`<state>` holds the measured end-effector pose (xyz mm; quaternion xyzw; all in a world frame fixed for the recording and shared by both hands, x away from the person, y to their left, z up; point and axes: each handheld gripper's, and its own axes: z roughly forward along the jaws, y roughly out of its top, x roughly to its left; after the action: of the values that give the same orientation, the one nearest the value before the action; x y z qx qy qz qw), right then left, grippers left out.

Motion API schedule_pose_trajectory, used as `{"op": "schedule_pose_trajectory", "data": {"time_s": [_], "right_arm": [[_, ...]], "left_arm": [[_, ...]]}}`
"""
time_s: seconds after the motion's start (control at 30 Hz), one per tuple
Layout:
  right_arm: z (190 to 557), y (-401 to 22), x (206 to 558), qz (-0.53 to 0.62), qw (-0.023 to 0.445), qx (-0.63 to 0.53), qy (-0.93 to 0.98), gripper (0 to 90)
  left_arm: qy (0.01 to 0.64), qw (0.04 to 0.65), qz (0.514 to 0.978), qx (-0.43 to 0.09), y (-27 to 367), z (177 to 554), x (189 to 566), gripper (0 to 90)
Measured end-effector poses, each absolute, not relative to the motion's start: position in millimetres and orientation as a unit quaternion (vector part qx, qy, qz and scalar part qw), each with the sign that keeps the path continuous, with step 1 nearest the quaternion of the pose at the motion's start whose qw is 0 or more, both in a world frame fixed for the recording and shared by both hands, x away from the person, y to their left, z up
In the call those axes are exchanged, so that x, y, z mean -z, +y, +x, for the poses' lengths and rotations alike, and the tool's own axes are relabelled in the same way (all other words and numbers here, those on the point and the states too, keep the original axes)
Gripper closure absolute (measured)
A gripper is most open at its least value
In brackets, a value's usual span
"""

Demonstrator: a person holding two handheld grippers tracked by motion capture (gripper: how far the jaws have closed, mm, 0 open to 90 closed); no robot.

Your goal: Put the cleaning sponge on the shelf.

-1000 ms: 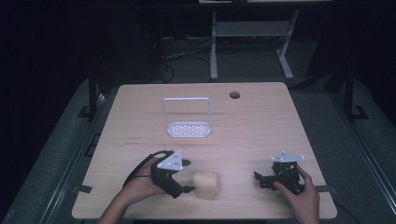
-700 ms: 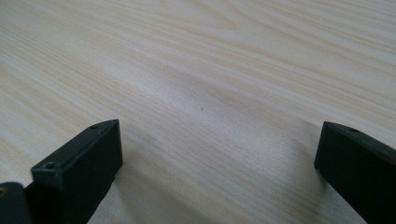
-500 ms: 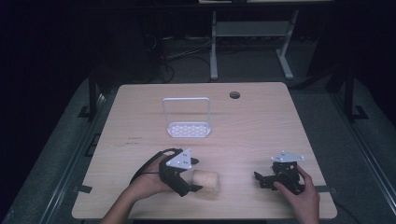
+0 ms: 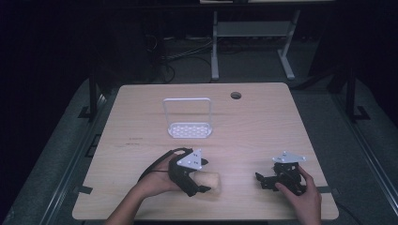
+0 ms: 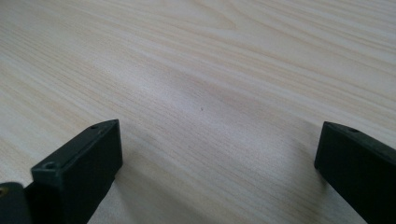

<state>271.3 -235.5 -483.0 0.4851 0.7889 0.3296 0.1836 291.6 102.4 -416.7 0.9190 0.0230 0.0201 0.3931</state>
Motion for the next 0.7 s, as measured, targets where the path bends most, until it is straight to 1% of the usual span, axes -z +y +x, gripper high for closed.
{"op": "schedule_pose_trajectory", "data": {"time_s": [0.7], "right_arm": [[271.3,-235.5,483.0,0.485,0.184,-0.329,0.789,0.7]], "left_arm": [[-0.004,0.343,0.939,-0.003,83.3,293.8,433.0,13.7]]}}
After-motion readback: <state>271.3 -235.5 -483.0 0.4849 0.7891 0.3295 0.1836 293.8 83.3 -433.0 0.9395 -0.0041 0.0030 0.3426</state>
